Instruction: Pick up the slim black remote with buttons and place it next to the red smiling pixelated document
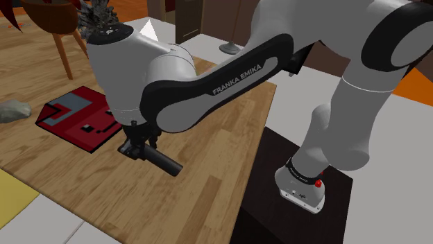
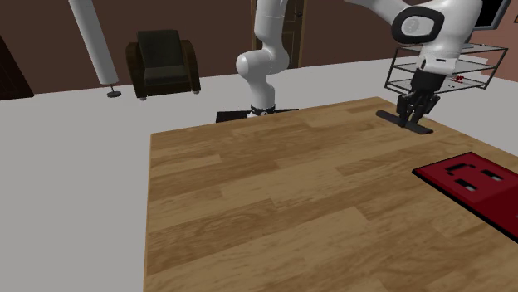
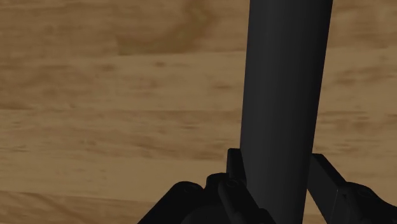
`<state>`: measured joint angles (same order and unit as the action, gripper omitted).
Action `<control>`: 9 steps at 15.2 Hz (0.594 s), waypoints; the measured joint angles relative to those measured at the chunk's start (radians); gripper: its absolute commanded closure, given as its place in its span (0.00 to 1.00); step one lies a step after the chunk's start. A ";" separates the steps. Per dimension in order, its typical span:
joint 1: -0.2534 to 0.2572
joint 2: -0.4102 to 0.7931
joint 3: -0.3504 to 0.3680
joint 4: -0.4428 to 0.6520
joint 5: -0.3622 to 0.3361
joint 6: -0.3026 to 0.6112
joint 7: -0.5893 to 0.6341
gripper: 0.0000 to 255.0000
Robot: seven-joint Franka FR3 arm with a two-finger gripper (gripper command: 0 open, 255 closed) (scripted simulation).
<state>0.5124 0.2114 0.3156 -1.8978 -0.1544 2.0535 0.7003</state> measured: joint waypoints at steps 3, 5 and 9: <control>0.001 0.012 -0.002 -0.018 -0.007 0.030 0.006 1.00; 0.001 0.013 -0.002 -0.022 -0.007 0.034 0.007 1.00; 0.001 0.014 -0.002 -0.023 -0.008 0.036 0.007 1.00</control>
<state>0.5133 0.2250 0.3137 -1.9207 -0.1620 2.0894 0.7072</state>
